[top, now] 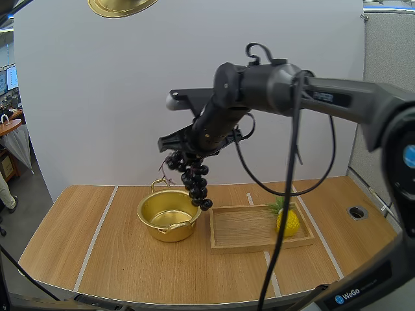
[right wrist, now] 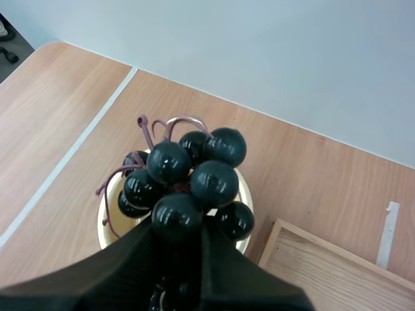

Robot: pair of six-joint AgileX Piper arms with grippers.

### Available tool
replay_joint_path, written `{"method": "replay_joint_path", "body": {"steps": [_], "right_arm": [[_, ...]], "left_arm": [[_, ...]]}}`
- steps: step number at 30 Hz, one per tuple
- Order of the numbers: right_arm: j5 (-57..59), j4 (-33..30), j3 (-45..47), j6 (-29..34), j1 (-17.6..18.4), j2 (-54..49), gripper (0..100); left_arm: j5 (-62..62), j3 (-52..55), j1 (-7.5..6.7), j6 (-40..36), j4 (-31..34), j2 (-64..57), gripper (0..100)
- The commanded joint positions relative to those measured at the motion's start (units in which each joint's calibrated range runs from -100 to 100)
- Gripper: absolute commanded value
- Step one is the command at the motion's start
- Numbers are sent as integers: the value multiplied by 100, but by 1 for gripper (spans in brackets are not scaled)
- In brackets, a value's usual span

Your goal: Open the pot, put the grape inside, and close it

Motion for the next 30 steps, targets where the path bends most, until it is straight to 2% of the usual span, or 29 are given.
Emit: {"method": "replay_joint_path", "body": {"steps": [1, 15, 30], "right_arm": [[-31, -52, -111, -37, 52, 265, 0], [-1138, -143, -124, -9, 313, 1567, 0], [-1306, -184, -124, -9, 313, 2462, 0]], "left_arm": [[-256, -43, -17, -11, 26, -40, 0], [-256, -43, -17, -11, 26, -40, 0], [-256, -43, -17, -11, 26, -40, 0]]}}
